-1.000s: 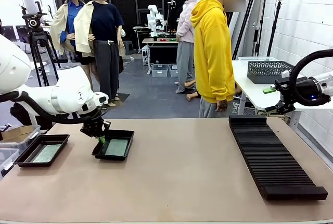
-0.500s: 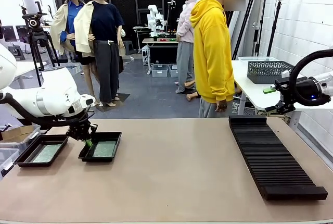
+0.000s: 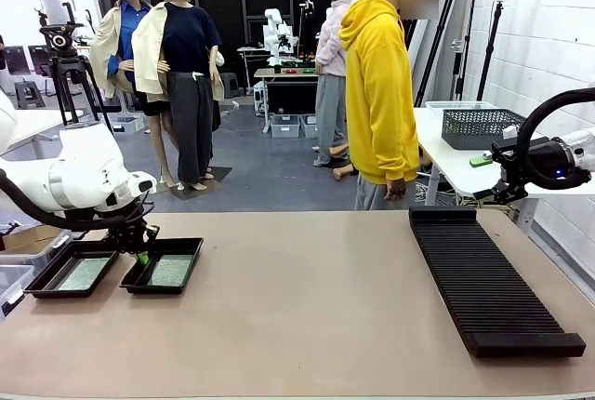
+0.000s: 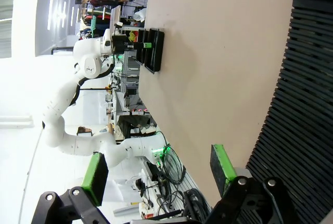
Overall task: Inspect and transfer BCBs to ESD trays.
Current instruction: Pick up the ESD tray and place it on the left side of the table.
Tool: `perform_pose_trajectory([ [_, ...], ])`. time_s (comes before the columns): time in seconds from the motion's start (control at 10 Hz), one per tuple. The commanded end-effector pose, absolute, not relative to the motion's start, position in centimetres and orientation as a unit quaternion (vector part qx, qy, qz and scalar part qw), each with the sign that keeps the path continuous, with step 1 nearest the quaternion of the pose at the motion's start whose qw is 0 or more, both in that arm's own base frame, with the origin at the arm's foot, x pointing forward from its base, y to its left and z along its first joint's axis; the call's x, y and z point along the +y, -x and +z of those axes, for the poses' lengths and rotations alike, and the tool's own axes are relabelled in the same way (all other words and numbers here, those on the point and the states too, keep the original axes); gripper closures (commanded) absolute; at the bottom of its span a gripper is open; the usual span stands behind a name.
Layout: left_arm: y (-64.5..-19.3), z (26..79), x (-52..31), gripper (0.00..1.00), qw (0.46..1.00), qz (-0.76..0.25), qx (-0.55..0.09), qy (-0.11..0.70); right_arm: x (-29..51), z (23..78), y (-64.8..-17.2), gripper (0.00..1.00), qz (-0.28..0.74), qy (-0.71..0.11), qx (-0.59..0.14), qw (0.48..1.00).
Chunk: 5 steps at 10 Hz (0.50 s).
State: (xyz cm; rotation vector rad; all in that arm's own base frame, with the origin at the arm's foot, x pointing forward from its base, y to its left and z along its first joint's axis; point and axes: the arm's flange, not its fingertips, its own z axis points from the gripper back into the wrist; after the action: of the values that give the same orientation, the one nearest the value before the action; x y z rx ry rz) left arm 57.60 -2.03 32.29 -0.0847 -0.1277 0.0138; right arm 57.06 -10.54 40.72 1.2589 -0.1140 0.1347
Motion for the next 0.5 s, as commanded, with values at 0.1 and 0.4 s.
perform_pose_trajectory([
  [0.1, -56.6, 32.2, -0.5, 1.0, 0.996, -0.016, -0.083, 0.03, -10.4, 40.7, -57.1, 0.0, 0.063, -0.588, -0.052, 0.805],
  [0.4, -56.3, 32.6, 0.4, 1.0, 0.996, -0.016, -0.085, 0.034, -10.4, 40.7, -57.1, 0.0, 0.063, -0.588, -0.052, 0.805],
])
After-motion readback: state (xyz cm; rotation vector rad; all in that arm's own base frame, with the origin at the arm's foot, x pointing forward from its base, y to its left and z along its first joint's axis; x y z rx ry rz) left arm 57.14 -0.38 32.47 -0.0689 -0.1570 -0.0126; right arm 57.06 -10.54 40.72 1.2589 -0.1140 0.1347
